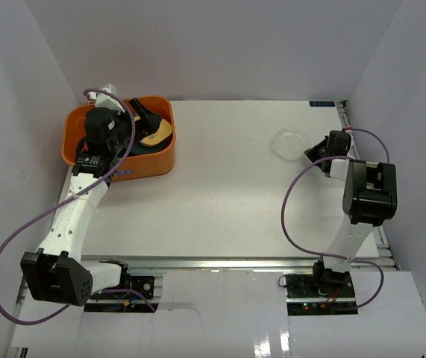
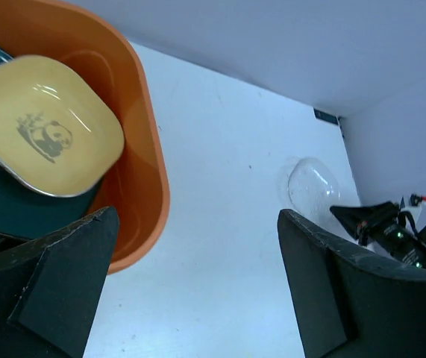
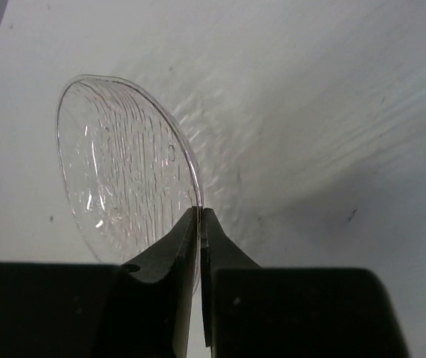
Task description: Place the plates into the plastic bin on the countertop
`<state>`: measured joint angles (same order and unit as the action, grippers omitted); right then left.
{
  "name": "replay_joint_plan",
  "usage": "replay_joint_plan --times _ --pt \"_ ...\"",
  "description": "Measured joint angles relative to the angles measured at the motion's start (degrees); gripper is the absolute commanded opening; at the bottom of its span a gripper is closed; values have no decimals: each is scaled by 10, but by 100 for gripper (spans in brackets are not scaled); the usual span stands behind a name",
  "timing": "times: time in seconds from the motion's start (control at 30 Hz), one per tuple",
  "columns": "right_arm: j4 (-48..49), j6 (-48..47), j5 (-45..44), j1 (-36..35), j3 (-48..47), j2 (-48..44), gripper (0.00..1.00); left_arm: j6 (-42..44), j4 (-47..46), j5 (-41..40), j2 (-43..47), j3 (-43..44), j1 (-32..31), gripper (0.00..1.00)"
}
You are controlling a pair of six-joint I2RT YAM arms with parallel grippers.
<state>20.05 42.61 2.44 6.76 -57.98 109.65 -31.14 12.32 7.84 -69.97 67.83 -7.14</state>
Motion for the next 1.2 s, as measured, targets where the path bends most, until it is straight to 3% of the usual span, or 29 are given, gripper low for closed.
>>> replay_joint_plan --times 0.13,0.37,0.67,0.7,0.83,0.87,0.9,0.93,1.0,1.1,1.2 --pt "-6 -10 26 -29 14 -75 8 5 16 35 -7 0 -24 98" --pt "-9 -57 55 -195 -71 -187 8 5 29 142 -69 41 -64 98" --pt "-24 -66 115 -299 -83 -213 8 34 40 170 -132 83 -121 95" --pt "-28 -67 119 -307 -83 -213 8 36 40 170 -140 83 -123 91" --pt "-33 -67 143 -330 -79 -217 10 39 40 169 -169 83 -127 11" --pt "-37 -70 142 -335 -77 -220 21 37 42 167 -174 83 -127 0" --pt "-41 -70 139 -335 -73 -221 38 34 39 176 -175 82 -126 0" --pt "-38 -68 143 -330 -66 -221 66 37 38 171 -171 82 -127 0" --pt "-38 -62 151 -327 -51 -226 91 40 36 146 -163 82 -131 0" --pt "-39 -67 162 -331 -34 -249 99 43 37 104 -152 82 -130 0" --pt "-36 -74 166 -333 -13 -288 92 43 44 67 -142 84 -109 0"
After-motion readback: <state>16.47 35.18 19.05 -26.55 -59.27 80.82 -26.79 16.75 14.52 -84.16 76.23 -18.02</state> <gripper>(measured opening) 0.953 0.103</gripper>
